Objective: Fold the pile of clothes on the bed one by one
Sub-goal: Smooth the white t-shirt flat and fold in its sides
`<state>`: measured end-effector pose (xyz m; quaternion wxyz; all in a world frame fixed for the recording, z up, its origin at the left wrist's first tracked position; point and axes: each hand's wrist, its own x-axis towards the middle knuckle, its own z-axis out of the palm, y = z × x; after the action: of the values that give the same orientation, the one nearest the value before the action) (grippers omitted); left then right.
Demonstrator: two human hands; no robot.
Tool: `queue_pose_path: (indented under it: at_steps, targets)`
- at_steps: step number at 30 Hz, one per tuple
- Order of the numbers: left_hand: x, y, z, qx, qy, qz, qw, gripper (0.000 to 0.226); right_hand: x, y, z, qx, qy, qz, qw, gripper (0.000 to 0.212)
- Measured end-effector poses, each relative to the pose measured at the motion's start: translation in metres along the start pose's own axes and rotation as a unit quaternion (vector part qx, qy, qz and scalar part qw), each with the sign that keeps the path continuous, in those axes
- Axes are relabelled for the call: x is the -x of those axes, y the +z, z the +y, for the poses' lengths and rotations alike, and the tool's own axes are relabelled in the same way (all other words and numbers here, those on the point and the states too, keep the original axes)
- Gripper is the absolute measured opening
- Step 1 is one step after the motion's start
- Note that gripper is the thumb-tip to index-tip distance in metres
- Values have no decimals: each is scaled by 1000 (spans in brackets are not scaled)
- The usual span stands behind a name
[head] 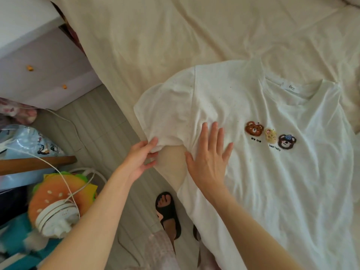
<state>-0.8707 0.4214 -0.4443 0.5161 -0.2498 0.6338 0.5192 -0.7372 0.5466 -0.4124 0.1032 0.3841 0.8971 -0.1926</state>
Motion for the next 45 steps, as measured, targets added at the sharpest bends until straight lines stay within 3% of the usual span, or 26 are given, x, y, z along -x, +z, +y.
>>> queue_pose_path:
  at_steps: [3, 5, 9, 13, 15, 18, 22, 25, 28, 30, 35, 37, 39, 42, 45]
  targets:
    - [8, -1, 3, 218, -43, -23, 975, 18, 0, -2, 0, -35, -3, -6, 999, 77]
    - [15, -4, 9, 271, -3, -23, 962, 18, 2, -6, 6, -69, -12, -9, 998, 74]
    - [39, -16, 27, 153, 181, 42, 971, 9, 10, -16, 19, -91, -9, -14, 996, 64]
    - [67, -26, 31, 30, 319, 48, 946, 16, 9, -22, 22, -64, -25, -39, 997, 61]
    - [69, -26, 19, 36, 293, 75, 952, 14, 9, -26, 21, -62, -21, -45, 997, 62]
    - [51, -23, -1, 84, 138, 122, 979, 12, 4, -34, 11, -82, -6, 12, 997, 58]
    - [25, -22, 1, 175, 35, 100, 979, 8, -45, -52, -21, -18, -121, 121, 985, 50]
    - [15, -24, 8, 228, -27, 54, 972, 16, -103, -63, -51, 95, -199, 69, 973, 49]
    - [17, -28, 9, 217, -109, -29, 970, 45, -151, -74, -66, 195, -187, 4, 963, 49]
    - [18, -28, 8, 191, -102, -67, 974, 48, -170, -83, -67, 214, -152, -16, 965, 52]
    - [19, -34, 6, 260, 36, -29, 965, 27, -181, -104, -63, 249, -118, -100, 956, 60]
    - [25, -36, 13, 254, 72, -42, 964, 23, -184, -112, -64, 194, -112, -168, 960, 47]
    - [32, -37, 24, 245, 113, -50, 962, 24, -187, -122, -70, 45, -93, -200, 974, 39]
    - [38, -47, 40, 265, 178, -50, 946, 25, -187, -139, -78, -233, -64, -160, 957, 39]
    - [36, -55, 39, 279, 200, -31, 939, 21, -187, -142, -72, -330, -79, -111, 934, 22]
